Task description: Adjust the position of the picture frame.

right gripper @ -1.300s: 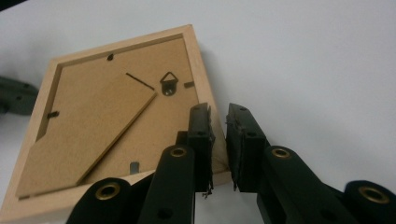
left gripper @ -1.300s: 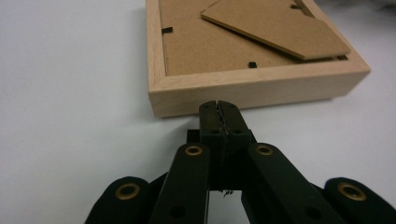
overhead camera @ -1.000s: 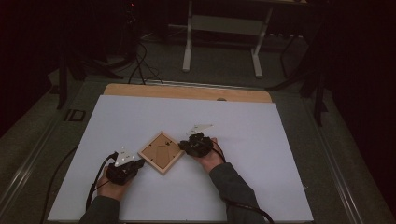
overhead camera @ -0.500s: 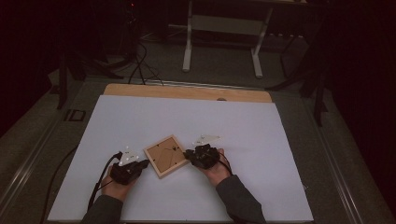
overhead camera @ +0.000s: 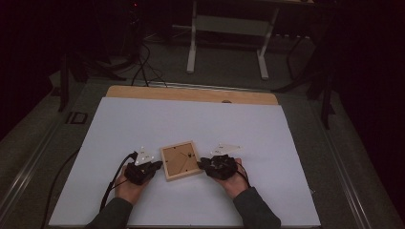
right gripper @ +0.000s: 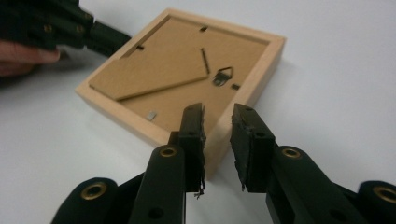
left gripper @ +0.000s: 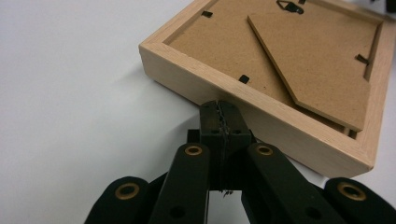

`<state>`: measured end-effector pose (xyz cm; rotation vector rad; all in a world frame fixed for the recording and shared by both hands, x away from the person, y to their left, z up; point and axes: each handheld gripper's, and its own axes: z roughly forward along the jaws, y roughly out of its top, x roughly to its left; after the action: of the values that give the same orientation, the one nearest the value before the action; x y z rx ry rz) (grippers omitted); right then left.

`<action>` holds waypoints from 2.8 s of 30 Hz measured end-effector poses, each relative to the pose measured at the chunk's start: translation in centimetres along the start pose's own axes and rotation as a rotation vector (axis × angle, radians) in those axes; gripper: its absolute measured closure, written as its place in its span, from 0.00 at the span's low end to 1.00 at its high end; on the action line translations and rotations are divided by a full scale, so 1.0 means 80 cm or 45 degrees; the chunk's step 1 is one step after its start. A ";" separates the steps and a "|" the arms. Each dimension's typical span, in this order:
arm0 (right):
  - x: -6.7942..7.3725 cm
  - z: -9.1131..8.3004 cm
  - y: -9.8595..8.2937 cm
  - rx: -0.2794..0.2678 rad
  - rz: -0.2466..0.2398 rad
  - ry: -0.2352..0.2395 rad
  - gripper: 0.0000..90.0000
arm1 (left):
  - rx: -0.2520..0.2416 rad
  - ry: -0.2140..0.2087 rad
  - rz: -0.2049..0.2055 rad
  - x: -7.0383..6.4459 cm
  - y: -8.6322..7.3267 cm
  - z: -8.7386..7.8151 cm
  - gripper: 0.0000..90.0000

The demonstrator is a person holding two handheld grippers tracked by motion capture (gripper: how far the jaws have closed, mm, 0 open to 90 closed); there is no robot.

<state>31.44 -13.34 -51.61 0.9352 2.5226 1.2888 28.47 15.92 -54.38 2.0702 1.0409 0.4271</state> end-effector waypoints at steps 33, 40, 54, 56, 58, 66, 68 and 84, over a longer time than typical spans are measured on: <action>-0.017 -0.021 -0.046 0.070 0.115 -0.085 0.99 | 0.041 -0.114 0.010 -0.028 0.015 0.022 1.00; -0.009 -0.016 -0.045 0.072 0.103 -0.075 0.99 | 0.025 -0.087 -0.045 -0.019 0.016 0.024 1.00; -0.014 -0.013 -0.044 0.063 0.118 -0.098 0.99 | 0.023 -0.070 -0.041 -0.022 0.018 0.026 1.00; -0.015 -0.013 -0.044 0.061 0.126 -0.099 0.99 | 0.022 -0.070 -0.041 -0.023 0.018 0.027 1.00; -0.016 -0.012 -0.044 0.058 0.127 -0.102 0.99 | 0.021 -0.069 -0.041 -0.023 0.018 0.027 1.00; -0.018 -0.011 -0.043 0.060 0.128 -0.108 0.98 | 0.022 -0.072 -0.047 -0.023 0.018 0.026 1.00; -0.018 -0.011 -0.043 0.060 0.122 -0.109 0.96 | 0.021 -0.075 -0.054 -0.021 0.017 0.026 0.99; -0.027 -0.034 -0.041 -0.045 0.056 -0.148 0.83 | -0.130 -0.160 -0.041 -0.016 0.019 -0.010 0.73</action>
<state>30.53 -17.86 -52.72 1.0327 2.3968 1.2484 28.05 14.72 -52.65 1.9610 0.9567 0.3227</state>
